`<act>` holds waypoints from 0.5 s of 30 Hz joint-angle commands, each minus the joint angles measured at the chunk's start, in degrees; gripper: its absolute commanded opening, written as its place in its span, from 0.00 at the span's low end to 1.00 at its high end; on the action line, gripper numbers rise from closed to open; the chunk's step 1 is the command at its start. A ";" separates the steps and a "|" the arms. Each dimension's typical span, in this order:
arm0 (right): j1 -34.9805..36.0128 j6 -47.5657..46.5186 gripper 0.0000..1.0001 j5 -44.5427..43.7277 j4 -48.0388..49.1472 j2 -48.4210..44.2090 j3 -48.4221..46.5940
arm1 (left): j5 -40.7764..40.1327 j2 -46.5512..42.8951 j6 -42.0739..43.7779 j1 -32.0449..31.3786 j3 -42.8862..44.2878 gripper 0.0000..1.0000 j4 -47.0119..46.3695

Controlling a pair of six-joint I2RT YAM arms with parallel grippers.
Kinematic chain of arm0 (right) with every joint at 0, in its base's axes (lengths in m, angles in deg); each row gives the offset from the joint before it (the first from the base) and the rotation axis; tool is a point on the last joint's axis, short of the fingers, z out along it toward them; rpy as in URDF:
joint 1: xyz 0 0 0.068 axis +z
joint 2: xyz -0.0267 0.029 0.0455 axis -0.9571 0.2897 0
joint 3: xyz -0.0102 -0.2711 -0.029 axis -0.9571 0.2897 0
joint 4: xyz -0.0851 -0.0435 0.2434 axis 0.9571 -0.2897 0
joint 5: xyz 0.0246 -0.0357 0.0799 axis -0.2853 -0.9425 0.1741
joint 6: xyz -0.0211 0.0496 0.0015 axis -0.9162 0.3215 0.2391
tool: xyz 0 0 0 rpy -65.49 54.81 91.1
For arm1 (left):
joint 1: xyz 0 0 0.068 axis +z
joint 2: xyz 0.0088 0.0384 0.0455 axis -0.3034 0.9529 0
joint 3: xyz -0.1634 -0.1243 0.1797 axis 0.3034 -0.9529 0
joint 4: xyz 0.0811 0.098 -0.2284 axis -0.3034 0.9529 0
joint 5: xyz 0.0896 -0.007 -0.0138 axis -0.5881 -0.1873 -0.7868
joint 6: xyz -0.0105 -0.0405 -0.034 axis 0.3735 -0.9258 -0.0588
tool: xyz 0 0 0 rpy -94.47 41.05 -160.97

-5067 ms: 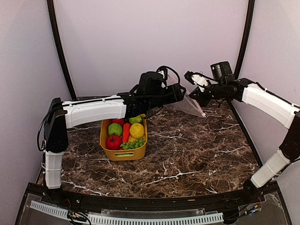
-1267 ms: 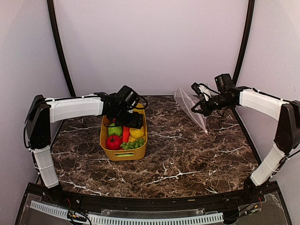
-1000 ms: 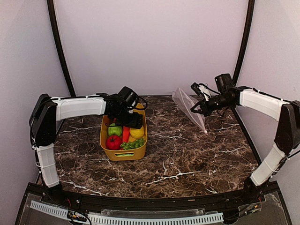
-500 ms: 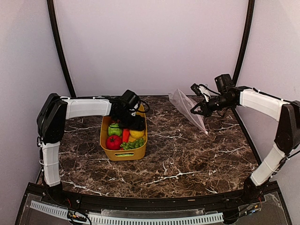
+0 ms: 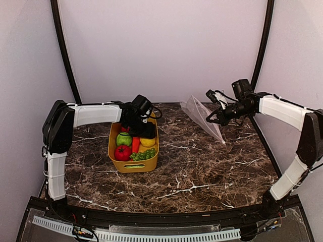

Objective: Place the food in the zip-top bag and seal the zipper
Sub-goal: Pick up the fake fruit from the bin.

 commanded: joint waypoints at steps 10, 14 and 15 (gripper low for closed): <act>-5.98 -4.65 0.00 -17.99 -8.75 0.40 -15.92 | -1.19 -14.45 1.28 0.09 -1.91 0.57 5.11; -6.31 -3.83 0.00 -23.21 -8.51 -0.46 -18.86 | 2.67 -20.79 0.30 -0.02 -7.01 0.56 -1.53; -5.87 -2.98 0.00 -22.83 -8.32 -0.84 -18.57 | 4.10 -21.89 -0.67 -0.04 -9.23 0.56 -3.20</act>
